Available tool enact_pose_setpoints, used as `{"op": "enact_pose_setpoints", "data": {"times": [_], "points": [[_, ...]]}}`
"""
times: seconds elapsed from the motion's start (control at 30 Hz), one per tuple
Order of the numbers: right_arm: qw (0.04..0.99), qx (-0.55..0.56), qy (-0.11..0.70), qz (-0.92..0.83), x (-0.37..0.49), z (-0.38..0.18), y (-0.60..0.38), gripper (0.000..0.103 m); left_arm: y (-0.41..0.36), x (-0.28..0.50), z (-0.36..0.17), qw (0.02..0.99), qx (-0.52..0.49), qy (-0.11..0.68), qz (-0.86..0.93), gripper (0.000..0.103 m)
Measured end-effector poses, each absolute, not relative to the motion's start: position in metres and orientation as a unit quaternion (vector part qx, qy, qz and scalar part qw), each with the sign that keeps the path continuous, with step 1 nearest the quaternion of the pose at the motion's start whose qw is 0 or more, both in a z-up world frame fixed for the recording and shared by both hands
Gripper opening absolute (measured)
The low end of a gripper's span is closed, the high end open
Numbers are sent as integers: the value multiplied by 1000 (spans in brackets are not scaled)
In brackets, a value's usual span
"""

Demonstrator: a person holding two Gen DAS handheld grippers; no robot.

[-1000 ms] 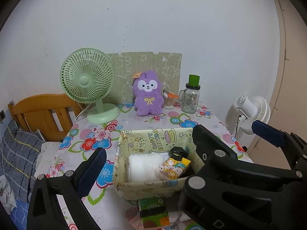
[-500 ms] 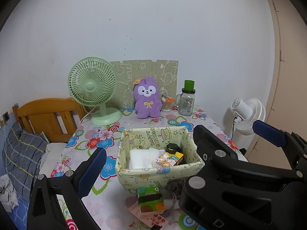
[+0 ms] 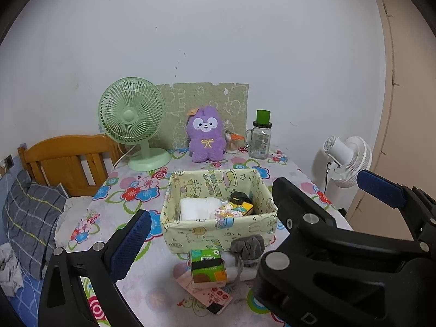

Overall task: Organize soft objects
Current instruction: 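Open both tools and pull them back toward the items in front of the box, then grasp the green tissue pack with the left tool while the right tool grasps the grey sock bundle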

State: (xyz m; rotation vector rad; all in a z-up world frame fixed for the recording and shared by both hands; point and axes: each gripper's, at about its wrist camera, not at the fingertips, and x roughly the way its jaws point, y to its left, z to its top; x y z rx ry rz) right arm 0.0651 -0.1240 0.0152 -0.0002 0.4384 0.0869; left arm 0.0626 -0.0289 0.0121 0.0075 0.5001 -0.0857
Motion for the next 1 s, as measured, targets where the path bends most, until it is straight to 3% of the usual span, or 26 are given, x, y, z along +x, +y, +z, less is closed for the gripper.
{"op": "enact_pose_setpoints", "data": {"times": [1.0], "points": [[958,2,280,60,78,-82,-120,97,-25,68,-79,949,-3,311,-44,103]]}}
